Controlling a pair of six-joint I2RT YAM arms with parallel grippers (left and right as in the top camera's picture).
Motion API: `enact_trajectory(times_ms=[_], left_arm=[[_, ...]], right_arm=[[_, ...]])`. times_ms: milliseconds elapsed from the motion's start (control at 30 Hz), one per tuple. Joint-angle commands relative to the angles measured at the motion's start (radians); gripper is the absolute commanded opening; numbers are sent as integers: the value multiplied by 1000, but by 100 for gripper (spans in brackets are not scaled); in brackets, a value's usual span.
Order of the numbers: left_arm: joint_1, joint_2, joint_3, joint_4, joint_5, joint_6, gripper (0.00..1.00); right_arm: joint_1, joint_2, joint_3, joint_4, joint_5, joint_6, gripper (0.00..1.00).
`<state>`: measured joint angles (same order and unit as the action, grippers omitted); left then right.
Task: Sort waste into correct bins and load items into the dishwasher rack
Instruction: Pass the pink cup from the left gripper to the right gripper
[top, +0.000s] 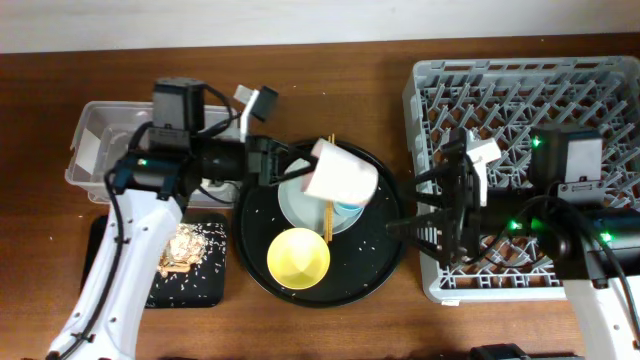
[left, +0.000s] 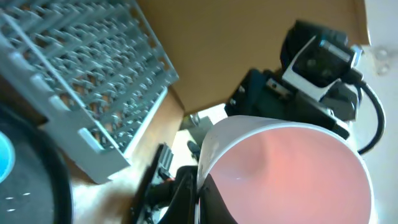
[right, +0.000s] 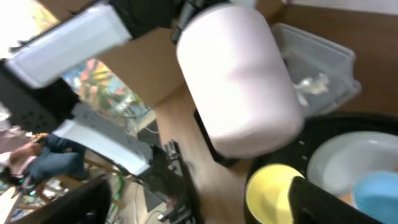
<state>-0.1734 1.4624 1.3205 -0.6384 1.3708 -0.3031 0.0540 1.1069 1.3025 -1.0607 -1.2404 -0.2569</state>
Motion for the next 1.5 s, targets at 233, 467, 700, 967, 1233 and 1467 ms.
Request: enact_trajectory(times_ms=[233, 467, 700, 967, 1233, 1467], left_arm=[[-48, -8, 7, 65, 86, 28, 0], [-50, -8, 7, 87, 97, 28, 0], [-111, -8, 7, 217, 73, -37, 0], [-131, -8, 7, 284, 19, -101, 0], [-146, -8, 7, 343, 8, -101, 0], [-165, -8, 7, 343, 3, -99, 0]], right_arm=[[-2, -5, 16, -47, 29, -50, 95], [-2, 0, 14, -15, 48, -54, 96], [-1, 47, 14, -2, 3, -54, 95], [0, 59, 14, 81, -143, -53, 85], [58, 65, 14, 90, -60, -53, 76], [57, 68, 14, 138, -60, -48, 56]])
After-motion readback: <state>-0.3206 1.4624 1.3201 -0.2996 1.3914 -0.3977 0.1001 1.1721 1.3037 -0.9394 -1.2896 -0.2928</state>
